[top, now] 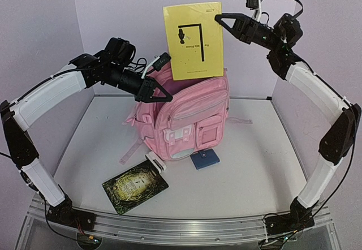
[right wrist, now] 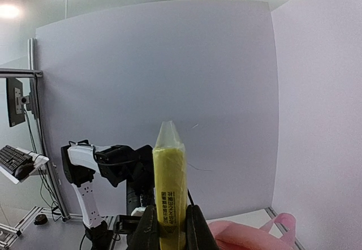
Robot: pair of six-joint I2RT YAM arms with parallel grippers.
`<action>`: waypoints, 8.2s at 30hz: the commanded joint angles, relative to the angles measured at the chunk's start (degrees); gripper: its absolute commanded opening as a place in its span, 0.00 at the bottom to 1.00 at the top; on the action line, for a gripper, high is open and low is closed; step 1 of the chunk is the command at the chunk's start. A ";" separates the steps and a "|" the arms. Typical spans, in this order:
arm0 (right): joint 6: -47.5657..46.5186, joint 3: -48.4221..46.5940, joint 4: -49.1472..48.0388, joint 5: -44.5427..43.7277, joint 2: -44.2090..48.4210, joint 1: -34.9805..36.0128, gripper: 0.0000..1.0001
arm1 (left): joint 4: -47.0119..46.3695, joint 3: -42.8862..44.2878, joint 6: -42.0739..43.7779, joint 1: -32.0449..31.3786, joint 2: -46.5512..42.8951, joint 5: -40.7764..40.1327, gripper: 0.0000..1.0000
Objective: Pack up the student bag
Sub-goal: Place the book in the student bag, then pick up the book from the center of the board.
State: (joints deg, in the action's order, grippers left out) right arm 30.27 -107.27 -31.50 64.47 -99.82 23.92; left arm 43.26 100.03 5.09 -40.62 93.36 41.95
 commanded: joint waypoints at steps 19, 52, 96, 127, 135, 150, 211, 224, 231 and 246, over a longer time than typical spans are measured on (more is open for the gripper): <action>22.45 -0.08 -38.56 7.67 -11.61 0.13 0.00 | -0.12 -0.88 0.59 -0.66 -1.48 0.83 0.00; 26.24 18.28 -49.26 0.46 -8.95 -0.86 0.65 | -5.97 -5.56 -4.86 2.89 -5.53 -4.27 0.00; 20.91 72.50 21.13 -51.74 43.68 16.28 0.75 | -35.42 -72.31 -46.61 9.70 -20.64 -25.79 0.75; 20.18 69.59 11.71 -50.38 18.89 33.75 0.60 | -30.75 -68.04 -52.95 -0.83 -20.90 -26.29 0.78; 21.23 68.07 3.24 -48.60 8.46 35.88 0.56 | -13.14 -66.27 -63.96 0.01 -22.54 -34.68 0.81; 23.10 63.00 0.67 -47.52 -3.22 38.68 0.49 | -0.10 -65.86 -71.61 0.15 -19.72 -39.30 0.80; 28.45 60.33 -11.32 -38.41 -14.71 39.12 0.31 | -33.39 -88.60 -74.51 1.58 -46.15 -28.64 0.28; 38.37 61.54 -28.51 -34.38 -14.48 39.11 0.29 | -33.28 -88.07 -74.85 1.59 -41.91 -26.91 0.20; 39.95 62.09 -31.34 -36.00 -11.68 39.67 0.25 | -34.29 -87.81 -74.23 1.59 -41.58 -25.34 0.20; 38.02 62.93 -33.63 -38.64 -9.37 41.19 0.12 | -34.81 -85.97 -72.22 1.56 -39.75 -22.29 0.20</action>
State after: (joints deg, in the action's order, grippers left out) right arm 68.70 -41.88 -51.01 23.44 -111.82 61.97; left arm 13.29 12.40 -67.72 -37.59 52.53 8.25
